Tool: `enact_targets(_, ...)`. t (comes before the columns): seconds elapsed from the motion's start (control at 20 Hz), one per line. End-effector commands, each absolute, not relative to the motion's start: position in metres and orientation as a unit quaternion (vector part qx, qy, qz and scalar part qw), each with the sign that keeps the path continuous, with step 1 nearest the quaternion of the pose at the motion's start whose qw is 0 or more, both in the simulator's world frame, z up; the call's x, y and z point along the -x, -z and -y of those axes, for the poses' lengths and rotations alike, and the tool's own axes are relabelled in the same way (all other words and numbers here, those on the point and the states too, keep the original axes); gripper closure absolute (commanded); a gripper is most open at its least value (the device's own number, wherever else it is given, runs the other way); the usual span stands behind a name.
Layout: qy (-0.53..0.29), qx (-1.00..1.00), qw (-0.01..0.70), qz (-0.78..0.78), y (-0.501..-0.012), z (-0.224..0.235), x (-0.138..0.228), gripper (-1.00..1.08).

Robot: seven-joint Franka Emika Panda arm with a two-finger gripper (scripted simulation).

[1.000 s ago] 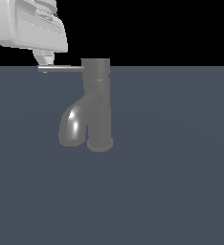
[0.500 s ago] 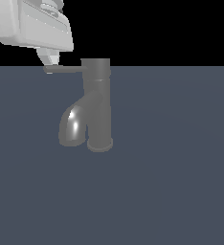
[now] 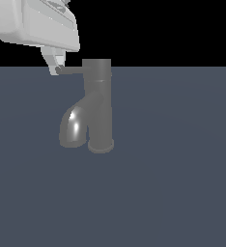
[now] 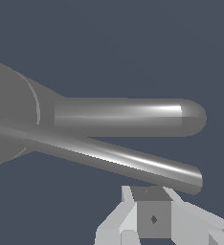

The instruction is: Turn on the faucet by rotating a designated handle.

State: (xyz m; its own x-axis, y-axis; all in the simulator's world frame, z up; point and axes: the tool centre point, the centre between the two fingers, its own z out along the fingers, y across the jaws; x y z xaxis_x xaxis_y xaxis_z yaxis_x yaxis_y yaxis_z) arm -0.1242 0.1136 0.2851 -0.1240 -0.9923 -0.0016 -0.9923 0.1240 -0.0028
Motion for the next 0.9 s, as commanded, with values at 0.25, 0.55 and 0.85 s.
enact_targets(0.25,0.001,0.662,0.001,-0.750,-0.285,-0.093,0.131,1.08)
enact_targets(0.55,0.000,0.661,0.001,-0.750,-0.285,-0.060,0.133,1.08)
enact_targets(0.85,0.000,0.661,0.000,-0.751,-0.285,-0.026,0.136,1.08)
